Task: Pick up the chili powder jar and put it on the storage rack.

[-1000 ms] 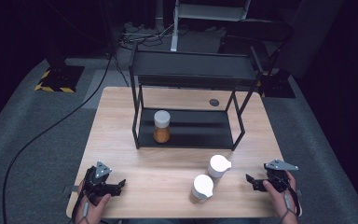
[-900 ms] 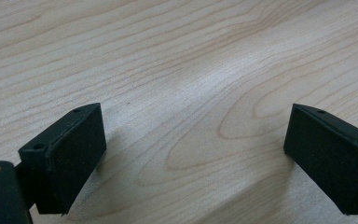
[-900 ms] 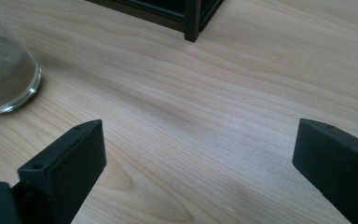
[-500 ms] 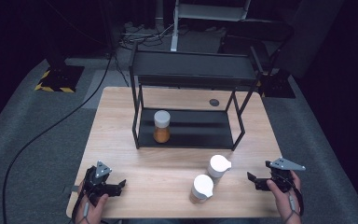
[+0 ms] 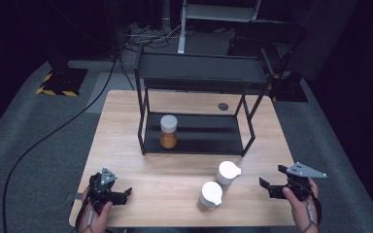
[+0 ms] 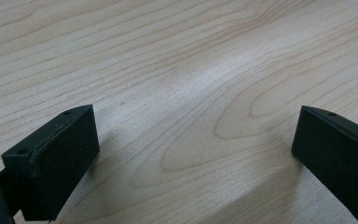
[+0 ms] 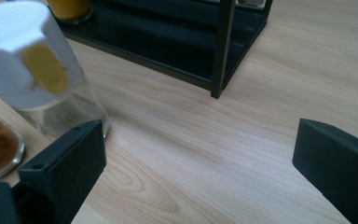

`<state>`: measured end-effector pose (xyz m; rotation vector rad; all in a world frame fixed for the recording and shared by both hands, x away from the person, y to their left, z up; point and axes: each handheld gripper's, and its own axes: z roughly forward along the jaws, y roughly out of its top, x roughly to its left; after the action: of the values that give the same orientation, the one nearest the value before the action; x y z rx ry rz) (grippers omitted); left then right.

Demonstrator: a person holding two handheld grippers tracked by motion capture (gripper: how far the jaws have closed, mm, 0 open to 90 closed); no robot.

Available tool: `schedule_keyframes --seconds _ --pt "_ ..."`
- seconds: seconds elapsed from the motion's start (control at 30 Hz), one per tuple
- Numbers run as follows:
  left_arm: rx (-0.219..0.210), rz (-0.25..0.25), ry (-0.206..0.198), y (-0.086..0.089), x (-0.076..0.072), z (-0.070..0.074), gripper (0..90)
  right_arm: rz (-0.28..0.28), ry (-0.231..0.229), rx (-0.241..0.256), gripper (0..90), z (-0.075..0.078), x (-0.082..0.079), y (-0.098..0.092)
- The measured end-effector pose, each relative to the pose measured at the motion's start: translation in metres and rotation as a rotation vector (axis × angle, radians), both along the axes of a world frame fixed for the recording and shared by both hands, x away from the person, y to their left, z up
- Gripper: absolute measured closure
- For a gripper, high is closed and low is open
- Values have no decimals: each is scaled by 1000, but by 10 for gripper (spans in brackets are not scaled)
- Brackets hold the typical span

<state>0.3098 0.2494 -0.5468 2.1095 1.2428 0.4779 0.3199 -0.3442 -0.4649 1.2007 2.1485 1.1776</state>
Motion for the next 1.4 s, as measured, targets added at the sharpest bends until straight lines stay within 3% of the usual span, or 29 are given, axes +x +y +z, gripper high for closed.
schedule_keyframes --seconds 0.67,0.83,1.07,1.4 --pt "0 0 0 0 0 0 3 47 -75 -14 31 31 -19 28" --pt "0 0 0 0 0 0 3 53 -94 -31 31 34 -22 35" --pt "0 0 0 0 0 0 3 54 -112 -16 31 40 -28 45" --pt "0 0 0 0 0 0 3 100 -131 -22 31 46 -36 64"
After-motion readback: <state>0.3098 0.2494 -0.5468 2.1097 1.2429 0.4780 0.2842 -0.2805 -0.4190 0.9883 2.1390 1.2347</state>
